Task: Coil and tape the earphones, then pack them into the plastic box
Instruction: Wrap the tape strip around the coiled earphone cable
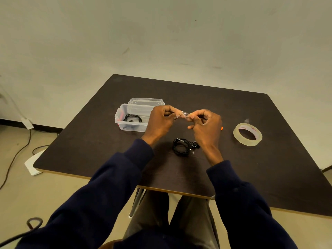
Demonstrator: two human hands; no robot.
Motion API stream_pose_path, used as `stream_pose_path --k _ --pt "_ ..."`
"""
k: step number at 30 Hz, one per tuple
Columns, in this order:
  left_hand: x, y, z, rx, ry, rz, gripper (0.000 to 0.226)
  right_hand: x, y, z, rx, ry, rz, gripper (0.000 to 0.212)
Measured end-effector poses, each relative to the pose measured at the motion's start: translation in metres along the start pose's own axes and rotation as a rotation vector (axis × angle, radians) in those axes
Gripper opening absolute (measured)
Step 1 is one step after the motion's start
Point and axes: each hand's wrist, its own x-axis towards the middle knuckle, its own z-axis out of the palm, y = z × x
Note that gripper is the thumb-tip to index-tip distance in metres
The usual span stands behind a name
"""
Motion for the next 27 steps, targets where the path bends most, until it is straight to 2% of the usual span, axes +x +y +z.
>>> stream_pose_path --k 6,9,13,16,19,23,27 --pt "-0.004 0.009 -0.010 0.374 -0.091 0.132 0.016 0.003 0.008 -0.009 -0.069 -0.112 -0.039 0.017" --pt "-0.001 0.016 -0.015 0.463 -0.164 0.113 0.012 0.008 0.010 -0.015 -0.100 -0.187 -0.043 0.015" --pt "0.002 0.021 -0.019 0.357 -0.220 -0.020 0.008 0.013 0.011 -0.023 0.100 -0.294 0.105 0.007" --pt "-0.001 0.015 -0.021 0.174 -0.224 -0.165 0.007 0.010 0.013 -0.025 0.211 -0.331 0.166 0.014" --pt "-0.008 0.015 -0.021 0.000 -0.282 -0.299 0.014 0.009 0.016 -0.022 0.251 -0.344 0.201 0.023" --pt "-0.014 0.018 -0.019 -0.050 -0.287 -0.335 0.014 0.010 0.021 -0.020 0.291 -0.346 0.251 0.023" --pt "-0.025 0.014 -0.021 -0.152 -0.243 -0.392 0.013 0.012 0.023 -0.020 0.234 -0.340 0.175 0.023"
